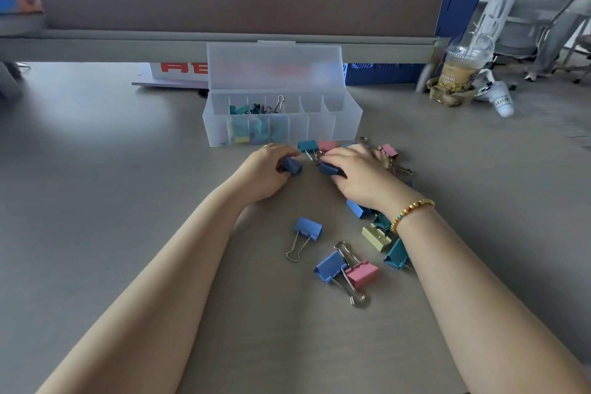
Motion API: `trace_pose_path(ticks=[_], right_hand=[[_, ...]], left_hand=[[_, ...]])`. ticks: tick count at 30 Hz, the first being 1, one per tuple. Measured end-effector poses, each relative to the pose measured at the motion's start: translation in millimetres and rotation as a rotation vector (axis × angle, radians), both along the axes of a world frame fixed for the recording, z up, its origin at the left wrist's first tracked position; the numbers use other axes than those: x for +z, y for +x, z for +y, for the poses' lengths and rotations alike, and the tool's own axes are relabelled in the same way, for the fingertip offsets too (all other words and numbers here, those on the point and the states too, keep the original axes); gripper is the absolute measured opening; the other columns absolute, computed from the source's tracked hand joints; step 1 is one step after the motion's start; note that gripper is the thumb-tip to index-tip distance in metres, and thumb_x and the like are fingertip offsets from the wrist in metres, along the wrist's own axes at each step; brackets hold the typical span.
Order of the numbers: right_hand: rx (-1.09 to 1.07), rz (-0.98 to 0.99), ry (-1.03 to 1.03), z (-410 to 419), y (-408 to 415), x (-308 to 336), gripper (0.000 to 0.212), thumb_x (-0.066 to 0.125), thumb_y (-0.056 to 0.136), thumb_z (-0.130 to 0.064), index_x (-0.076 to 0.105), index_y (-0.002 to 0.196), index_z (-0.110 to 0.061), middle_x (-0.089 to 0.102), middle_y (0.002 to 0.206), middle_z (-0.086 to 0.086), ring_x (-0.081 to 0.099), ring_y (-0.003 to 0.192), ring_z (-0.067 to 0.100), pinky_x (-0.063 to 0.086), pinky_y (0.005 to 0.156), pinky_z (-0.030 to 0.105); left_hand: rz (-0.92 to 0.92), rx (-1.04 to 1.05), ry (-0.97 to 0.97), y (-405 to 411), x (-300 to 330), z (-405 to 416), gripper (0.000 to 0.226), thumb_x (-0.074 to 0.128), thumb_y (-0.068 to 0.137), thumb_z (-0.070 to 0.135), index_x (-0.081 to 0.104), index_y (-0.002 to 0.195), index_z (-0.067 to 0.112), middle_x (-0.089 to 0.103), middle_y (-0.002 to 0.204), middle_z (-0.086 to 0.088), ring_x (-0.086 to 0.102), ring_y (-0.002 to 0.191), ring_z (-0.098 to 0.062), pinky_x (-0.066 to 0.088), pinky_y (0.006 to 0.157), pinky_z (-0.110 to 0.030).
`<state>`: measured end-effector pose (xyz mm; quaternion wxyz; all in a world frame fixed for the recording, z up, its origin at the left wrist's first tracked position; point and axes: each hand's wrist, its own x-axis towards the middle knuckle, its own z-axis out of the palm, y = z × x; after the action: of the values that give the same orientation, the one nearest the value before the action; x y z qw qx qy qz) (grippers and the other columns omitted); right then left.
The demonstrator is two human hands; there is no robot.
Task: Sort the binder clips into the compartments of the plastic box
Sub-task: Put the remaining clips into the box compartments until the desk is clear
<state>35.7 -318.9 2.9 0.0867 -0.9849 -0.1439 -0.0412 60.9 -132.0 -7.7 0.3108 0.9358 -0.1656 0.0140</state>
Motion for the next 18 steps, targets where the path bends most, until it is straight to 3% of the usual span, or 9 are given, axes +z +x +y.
trace_pose_path(ticks=[2,8,10,13,15,18], right_hand=[[0.002,-0.018,-0.031,0.8,-1.6,2.1,0.042,0.046,0.094,-0.019,0.046,0.136,-0.028,0.039,0.144,-0.012,0.027,0.134,0.019,0.020,0.105,0.038],[-0.009,0.021,0.018,2.2,-3.1,4.7,0.035,0.050,0.093,-0.019,0.051,0.128,-0.019,0.044,0.130,0.003,0.032,0.125,0.025,0.027,0.106,0.037],[0.011,0.054,0.053,2.1,-3.4,5.8,0.032,0.051,0.093,-0.018,0.051,0.125,-0.015,0.046,0.129,0.005,0.035,0.125,0.025,0.029,0.104,0.034],[0.016,0.085,0.096,0.5,-5.1,7.2,0.031,0.053,0.093,-0.021,0.054,0.123,-0.014,0.046,0.128,0.006,0.038,0.123,0.023,0.031,0.101,0.030],[0.010,0.117,0.133,-1.2,-5.8,8.1,0.025,0.053,0.093,-0.018,0.056,0.116,-0.013,0.045,0.125,0.005,0.043,0.119,0.022,0.033,0.093,0.027],[-0.004,0.164,0.142,-4.2,-6.9,9.7,0.016,0.055,0.092,-0.020,0.056,0.106,-0.013,0.041,0.126,0.004,0.045,0.116,0.020,0.035,0.093,0.027]], left_hand=[[0.022,-0.001,-0.063,-1.0,0.1,-0.1,0.049,0.058,0.082,0.000,0.054,0.130,0.011,0.054,0.127,-0.011,0.057,0.114,-0.025,0.044,0.102,-0.032],[0.005,0.075,-0.104,0.6,-0.8,0.4,0.048,0.046,0.085,-0.007,0.054,0.129,0.010,0.058,0.125,-0.012,0.059,0.111,-0.021,0.036,0.084,-0.009],[-0.034,0.083,-0.047,1.1,-1.5,0.2,0.047,0.042,0.086,-0.005,0.056,0.128,0.012,0.057,0.125,-0.010,0.057,0.113,-0.021,0.034,0.086,-0.012],[-0.048,0.084,-0.041,-0.8,2.4,-1.1,0.031,0.048,0.091,0.012,0.063,0.118,0.015,0.059,0.118,-0.005,0.057,0.105,-0.019,0.036,0.086,-0.018],[0.052,0.011,-0.018,-4.1,8.5,-2.6,0.023,0.058,0.089,0.028,0.065,0.108,0.016,0.059,0.105,-0.002,0.056,0.096,-0.017,0.041,0.084,-0.022],[0.192,-0.104,0.168,-11.6,18.7,-8.4,0.038,0.065,0.078,0.051,0.060,0.100,0.020,0.052,0.101,0.001,0.052,0.092,-0.017,0.045,0.085,-0.028]])
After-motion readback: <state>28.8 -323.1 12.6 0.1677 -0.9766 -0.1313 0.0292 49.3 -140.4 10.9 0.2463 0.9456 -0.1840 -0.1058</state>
